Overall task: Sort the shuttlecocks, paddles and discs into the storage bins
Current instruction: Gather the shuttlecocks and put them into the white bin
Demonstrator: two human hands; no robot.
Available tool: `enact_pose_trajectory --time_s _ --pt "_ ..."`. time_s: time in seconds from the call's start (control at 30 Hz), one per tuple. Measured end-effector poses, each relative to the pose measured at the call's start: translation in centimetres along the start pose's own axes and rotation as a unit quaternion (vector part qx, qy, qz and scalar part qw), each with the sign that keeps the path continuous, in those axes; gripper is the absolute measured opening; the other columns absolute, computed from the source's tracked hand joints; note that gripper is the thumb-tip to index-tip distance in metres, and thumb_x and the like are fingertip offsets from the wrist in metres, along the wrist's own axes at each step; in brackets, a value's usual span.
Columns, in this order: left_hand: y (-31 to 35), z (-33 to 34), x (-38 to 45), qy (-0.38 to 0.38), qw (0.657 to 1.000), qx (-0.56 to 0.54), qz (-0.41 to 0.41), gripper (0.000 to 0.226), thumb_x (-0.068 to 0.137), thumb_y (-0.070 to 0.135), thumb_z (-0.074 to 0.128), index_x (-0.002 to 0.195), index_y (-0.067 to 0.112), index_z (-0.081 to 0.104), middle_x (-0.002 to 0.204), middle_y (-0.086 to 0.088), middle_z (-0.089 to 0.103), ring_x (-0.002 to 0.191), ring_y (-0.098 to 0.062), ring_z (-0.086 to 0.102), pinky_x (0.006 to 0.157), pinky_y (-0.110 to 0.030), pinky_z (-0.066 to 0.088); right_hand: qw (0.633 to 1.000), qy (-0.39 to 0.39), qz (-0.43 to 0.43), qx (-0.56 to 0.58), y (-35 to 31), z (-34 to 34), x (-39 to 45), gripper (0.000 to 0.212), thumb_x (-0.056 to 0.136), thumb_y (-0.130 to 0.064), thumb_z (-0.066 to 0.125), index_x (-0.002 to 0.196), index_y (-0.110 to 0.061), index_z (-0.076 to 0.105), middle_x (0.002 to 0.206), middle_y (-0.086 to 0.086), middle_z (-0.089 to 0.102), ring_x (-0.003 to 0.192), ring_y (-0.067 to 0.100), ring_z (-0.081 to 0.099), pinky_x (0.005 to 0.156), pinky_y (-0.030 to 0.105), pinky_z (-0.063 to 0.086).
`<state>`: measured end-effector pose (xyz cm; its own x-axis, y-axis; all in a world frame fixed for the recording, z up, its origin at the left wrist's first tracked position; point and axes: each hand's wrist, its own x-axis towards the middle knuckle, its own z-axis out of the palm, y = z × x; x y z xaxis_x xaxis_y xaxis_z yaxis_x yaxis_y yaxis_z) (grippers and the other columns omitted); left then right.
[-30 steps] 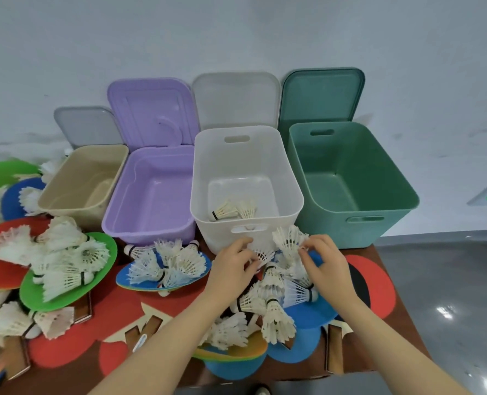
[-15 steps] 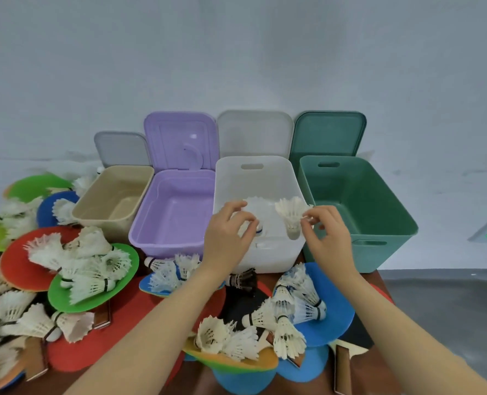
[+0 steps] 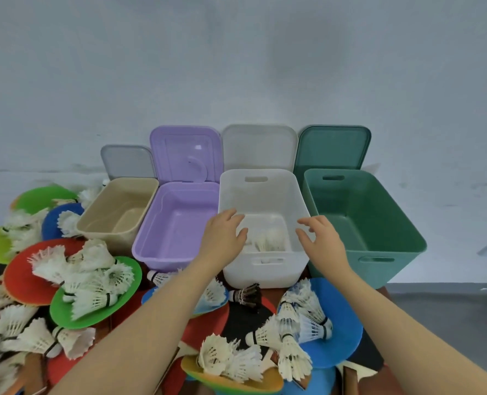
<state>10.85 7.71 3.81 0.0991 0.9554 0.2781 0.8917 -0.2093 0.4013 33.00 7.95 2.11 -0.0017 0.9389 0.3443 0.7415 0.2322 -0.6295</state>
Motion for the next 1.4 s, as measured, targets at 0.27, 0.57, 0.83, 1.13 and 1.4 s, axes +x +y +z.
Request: enact_pose_trajectory --time_s 0.27,0.57,0.83,1.13,1.4 --pt "1.3 1.5 -5.3 -0.009 0.995 -0.053 0.08 0.035 0.092 0.03 0.051 0.124 0.017 0.057 0.129 0.002 0.053 0.125 -0.016 0.041 0.094 -0.026 0.017 0.999 -0.018 -0.035 0.009 0.1 -1.1 -7.0 0.015 0.088 -0.018 0.061 0.102 -0.014 0.065 0.092 -0.008 0.057 0.084 0.013 0.056 0.073 0.03 0.048" --pt "2.4 5.3 -10.0 -0.149 0.986 -0.059 0.05 0.035 0.093 0.036 0.048 0.125 0.023 0.054 0.125 0.007 0.052 0.121 -0.013 0.04 0.093 -0.026 0.017 0.979 -0.176 0.084 -0.063 6.3 0.3 -11.5 0.04 0.091 -0.028 0.057 0.13 -0.019 0.052 0.124 0.002 0.054 0.116 0.021 0.047 0.097 0.031 0.037" --pt "2.2 9.2 -10.7 -0.304 0.952 -0.018 -0.004 0.049 0.088 0.048 0.05 0.133 0.028 0.045 0.133 0.006 0.047 0.125 -0.018 0.037 0.102 -0.037 0.019 0.969 -0.208 0.056 -0.12 7.8 3.4 -8.6 0.035 0.09 -0.024 0.057 0.125 -0.02 0.055 0.128 0.007 0.051 0.112 0.029 0.048 0.093 0.038 0.038" --pt "2.9 9.4 -11.2 -0.353 0.935 -0.034 -0.024 0.07 0.084 0.045 0.062 0.143 0.025 0.03 0.132 0.002 0.049 0.121 -0.022 0.04 0.103 -0.033 0.022 0.999 -0.033 0.025 0.004 7.7 2.4 -9.4 0.006 0.087 -0.007 0.059 0.091 -0.009 0.063 0.097 0.0 0.06 0.081 0.019 0.058 0.072 0.034 0.047" --pt "1.7 9.5 -12.1 -0.254 0.956 -0.126 -0.081 0.046 0.086 0.03 0.063 0.129 0.022 0.051 0.118 0.001 0.06 0.109 -0.017 0.055 0.096 -0.035 0.043 0.998 -0.015 0.016 0.054 6.4 1.1 -10.4 0.006 0.088 -0.006 0.06 0.091 -0.009 0.063 0.097 -0.004 0.059 0.085 0.009 0.057 0.074 0.022 0.045"
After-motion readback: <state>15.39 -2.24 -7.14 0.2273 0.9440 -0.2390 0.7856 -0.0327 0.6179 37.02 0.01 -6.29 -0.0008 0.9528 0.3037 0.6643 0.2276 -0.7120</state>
